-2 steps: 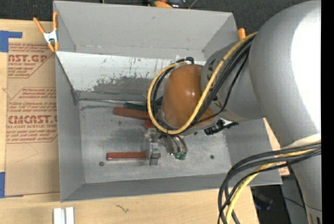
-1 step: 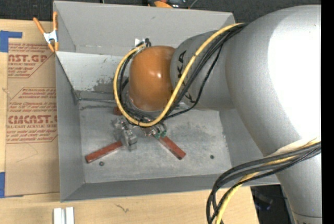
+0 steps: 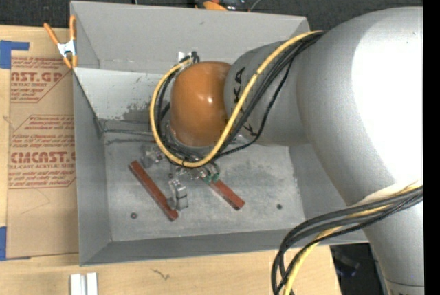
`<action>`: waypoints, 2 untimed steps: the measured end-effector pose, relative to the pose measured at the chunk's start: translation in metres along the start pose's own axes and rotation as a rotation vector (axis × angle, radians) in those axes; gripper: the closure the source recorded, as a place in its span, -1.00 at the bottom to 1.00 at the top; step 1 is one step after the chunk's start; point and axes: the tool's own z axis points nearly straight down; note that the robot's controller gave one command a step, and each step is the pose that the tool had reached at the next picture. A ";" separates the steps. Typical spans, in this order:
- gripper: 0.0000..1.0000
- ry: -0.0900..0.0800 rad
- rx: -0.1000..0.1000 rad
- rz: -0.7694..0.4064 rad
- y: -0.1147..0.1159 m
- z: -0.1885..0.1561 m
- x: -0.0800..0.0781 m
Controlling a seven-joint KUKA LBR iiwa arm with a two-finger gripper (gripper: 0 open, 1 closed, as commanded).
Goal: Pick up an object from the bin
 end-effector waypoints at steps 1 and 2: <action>-1.00 0.003 0.001 0.109 0.025 -0.002 0.063; 1.00 0.004 0.000 0.108 0.024 -0.001 0.062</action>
Offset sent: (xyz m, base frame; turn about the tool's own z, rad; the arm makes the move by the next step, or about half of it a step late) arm -0.0668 -0.0032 0.0011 0.1086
